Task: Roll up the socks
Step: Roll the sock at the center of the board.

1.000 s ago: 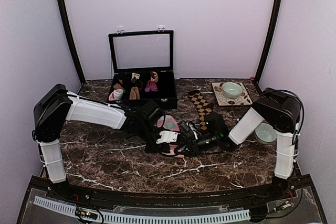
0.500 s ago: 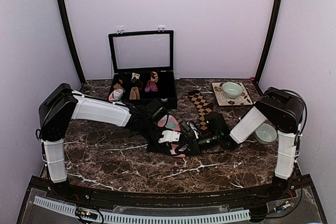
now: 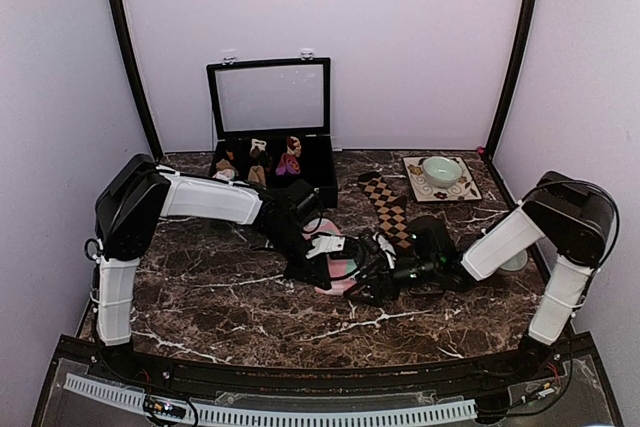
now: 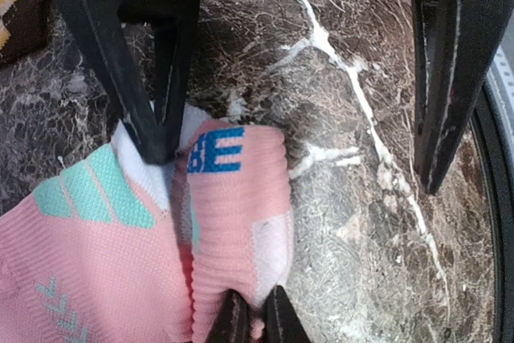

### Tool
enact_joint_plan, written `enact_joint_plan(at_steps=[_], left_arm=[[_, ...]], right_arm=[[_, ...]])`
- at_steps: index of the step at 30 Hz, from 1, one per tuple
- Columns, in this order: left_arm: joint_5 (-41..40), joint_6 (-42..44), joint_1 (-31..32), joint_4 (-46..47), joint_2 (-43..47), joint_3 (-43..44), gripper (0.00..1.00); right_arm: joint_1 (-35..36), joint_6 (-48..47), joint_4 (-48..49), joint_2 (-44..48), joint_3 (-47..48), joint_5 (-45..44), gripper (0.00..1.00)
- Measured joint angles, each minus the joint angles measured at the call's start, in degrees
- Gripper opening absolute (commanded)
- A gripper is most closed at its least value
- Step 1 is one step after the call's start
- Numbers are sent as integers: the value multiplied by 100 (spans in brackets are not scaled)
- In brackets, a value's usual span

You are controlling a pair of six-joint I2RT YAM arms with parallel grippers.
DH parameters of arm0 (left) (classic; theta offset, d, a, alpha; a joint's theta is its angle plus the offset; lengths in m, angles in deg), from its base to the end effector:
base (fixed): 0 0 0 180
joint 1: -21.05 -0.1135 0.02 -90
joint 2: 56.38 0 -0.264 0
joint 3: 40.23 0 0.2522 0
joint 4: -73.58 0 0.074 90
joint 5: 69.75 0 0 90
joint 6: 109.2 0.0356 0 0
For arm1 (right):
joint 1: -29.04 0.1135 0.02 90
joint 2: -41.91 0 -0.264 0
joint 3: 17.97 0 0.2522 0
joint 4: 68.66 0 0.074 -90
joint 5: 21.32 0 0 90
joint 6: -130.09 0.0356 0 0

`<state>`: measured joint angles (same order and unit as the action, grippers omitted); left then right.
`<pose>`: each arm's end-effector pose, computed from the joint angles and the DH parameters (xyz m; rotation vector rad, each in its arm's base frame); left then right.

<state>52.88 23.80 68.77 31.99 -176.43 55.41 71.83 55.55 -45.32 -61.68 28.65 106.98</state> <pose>0.2711 -0.3267 0.1428 1.9947 1.7389 -0.7955 0.2084 0.2230 0.1022 -0.9460 2.1043 1.2796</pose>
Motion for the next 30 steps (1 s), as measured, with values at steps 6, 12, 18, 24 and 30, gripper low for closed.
enact_joint_plan(at_steps=[6, 12, 18, 24, 30], left_arm=[[706, -208, -227, -553, -380, 439, 11], [1032, -120, -308, -1014, -555, 649, 10], [1172, 149, -321, -1709, -584, 691, 10], [1182, 223, -284, -2096, -592, 688, 10], [1147, 151, -208, -2452, -798, 1001, 8]], right_arm=[[-4, -354, -210, 763, -568, -798, 99], [66, -710, 72, 2715, -1742, -2450, 99], [-22, -627, 809, 3215, -1904, -2765, 96], [118, -1327, 693, 2728, -1768, -1974, 73], [953, -2363, 623, 2599, -1965, -1735, 56]])
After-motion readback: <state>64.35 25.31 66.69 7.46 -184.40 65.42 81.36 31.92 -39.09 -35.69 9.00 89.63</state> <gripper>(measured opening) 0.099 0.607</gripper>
